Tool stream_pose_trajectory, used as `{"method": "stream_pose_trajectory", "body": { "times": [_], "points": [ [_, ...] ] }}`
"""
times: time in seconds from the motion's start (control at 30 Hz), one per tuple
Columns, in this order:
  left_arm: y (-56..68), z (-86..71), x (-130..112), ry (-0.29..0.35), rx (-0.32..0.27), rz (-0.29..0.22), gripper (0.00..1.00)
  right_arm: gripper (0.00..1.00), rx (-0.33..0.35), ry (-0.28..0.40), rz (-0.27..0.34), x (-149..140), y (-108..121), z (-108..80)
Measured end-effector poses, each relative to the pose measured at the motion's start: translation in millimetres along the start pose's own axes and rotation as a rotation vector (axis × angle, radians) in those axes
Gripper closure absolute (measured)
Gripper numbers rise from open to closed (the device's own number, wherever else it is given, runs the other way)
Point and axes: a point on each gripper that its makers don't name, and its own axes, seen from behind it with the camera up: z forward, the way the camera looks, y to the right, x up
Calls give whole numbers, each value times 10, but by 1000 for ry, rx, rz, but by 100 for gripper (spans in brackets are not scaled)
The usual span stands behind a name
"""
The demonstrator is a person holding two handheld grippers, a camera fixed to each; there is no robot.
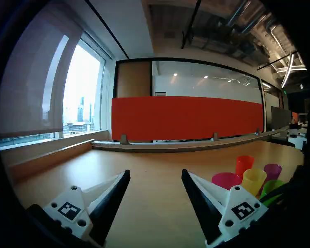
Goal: Pour water
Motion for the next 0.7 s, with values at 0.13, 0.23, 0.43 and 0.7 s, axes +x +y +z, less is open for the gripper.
{"method": "stream_pose_trajectory", "body": {
  "times": [0.13,0.23,0.43,0.7],
  "points": [
    [2,1,-1,0,0,0,8,0,1,-3,-14,-2,-34,-2],
    [2,1,-1,0,0,0,8,0,0,-4,-17,-1,-47,-2],
    [4,-2,-1,0,0,0,8,0,-2,-5,-17,-3,-54,-6],
    [0,-1,3,0,0,0,8,0,-1,-6,-17,-1,-66,-15]
  ]
}}
